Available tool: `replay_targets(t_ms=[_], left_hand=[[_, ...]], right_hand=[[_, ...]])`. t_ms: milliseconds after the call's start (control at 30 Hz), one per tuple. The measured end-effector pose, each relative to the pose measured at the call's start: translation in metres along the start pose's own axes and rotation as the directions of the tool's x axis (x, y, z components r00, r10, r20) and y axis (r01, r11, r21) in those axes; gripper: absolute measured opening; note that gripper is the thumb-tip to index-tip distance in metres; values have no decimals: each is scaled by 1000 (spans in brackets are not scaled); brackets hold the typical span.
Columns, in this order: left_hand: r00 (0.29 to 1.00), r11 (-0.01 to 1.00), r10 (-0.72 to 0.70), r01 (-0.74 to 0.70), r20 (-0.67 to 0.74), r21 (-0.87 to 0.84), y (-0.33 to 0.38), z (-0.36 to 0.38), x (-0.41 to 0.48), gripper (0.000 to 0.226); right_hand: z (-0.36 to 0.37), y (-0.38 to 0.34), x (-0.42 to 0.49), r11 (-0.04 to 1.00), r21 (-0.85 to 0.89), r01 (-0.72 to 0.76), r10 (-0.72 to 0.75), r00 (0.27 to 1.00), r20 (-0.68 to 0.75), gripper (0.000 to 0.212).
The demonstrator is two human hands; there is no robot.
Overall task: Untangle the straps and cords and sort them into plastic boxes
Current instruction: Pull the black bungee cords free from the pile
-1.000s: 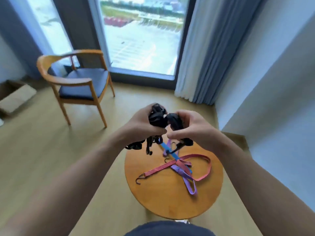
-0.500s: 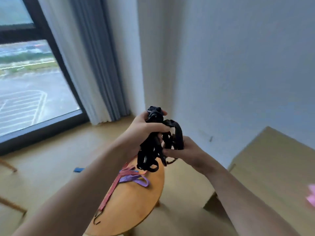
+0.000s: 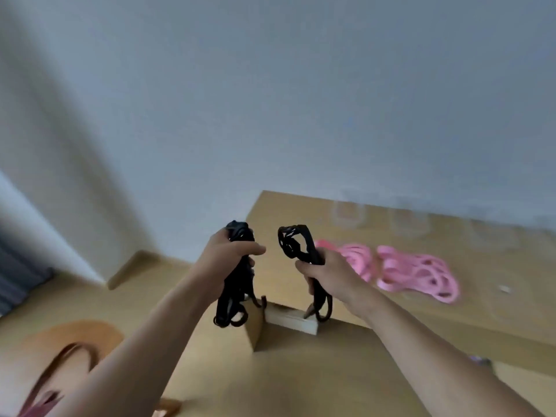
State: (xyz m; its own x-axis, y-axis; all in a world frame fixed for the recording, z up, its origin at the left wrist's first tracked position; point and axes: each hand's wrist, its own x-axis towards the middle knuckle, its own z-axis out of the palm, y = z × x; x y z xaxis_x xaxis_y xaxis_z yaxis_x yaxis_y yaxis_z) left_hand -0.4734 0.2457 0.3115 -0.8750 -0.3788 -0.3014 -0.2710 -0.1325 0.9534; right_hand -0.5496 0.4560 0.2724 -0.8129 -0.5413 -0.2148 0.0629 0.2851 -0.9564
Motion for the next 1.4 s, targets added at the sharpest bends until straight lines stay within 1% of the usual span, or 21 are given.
replay_targets(t_ms=[100,167,233,300,400,467,567,733,800,900,1000,1033,1133,1200,1233,1300,1333,1400], left_hand=[[988,996,-73,65,137,61,-17,100,21,55],[963,986,-136,110,231,122,-29,167,30,49],[930,969,-206,152,304,192,-41,226,35,45],[891,949,-274,189,362,253,-52,284,35,45],[843,919,-355,235,405,317,-65,352,32,37],[822,903,-396,268,410,335,-73,389,33,34],[805,875,-458,334,378,350,-81,434,40,32],[754,833,-537,404,378,379,-85,500,68,29],[768,833,-527,381,365,401,-86,529,84,24],[805,858,-458,290,376,423,-95,573,119,20],[821,828,-465,272,331,490,-108,602,150,23],[826,808,-472,265,309,526,-112,607,158,29],[828,767,-494,272,265,581,-122,617,177,62],[829,742,-508,283,233,608,-127,618,184,74],[828,722,-518,289,214,629,-127,617,186,75],[823,689,-534,290,194,664,-128,615,190,70],[823,682,-533,282,195,674,-130,615,192,64],[836,675,-510,243,203,696,-131,614,195,48]], right_hand=[[-82,33,-26,998,40,-56,61,987,-149,9],[-131,54,-48,989,109,-96,120,963,-242,8],[-173,73,-71,973,175,-148,198,928,-315,8],[-214,93,-96,952,236,-197,278,879,-388,8],[-260,121,-129,905,341,-253,393,806,-442,11],[-285,138,-145,871,401,-283,460,758,-463,13],[-314,159,-156,836,451,-311,523,700,-486,13],[-359,178,-146,838,418,-351,543,611,-576,13],[-379,181,-135,837,422,-348,545,581,-604,15],[-407,184,-113,817,442,-370,577,546,-607,21],[-428,187,-87,809,364,-461,580,528,-620,28],[-434,189,-78,805,314,-503,573,526,-629,30],[-448,200,-50,770,155,-619,548,517,-658,39],[-452,208,-34,740,71,-669,532,516,-672,50],[-453,212,-26,726,39,-686,526,518,-674,57],[-453,217,-13,718,4,-696,518,531,-671,69],[-453,220,-7,722,-8,-692,513,542,-665,71],[-450,225,0,724,-53,-687,498,575,-649,68]])
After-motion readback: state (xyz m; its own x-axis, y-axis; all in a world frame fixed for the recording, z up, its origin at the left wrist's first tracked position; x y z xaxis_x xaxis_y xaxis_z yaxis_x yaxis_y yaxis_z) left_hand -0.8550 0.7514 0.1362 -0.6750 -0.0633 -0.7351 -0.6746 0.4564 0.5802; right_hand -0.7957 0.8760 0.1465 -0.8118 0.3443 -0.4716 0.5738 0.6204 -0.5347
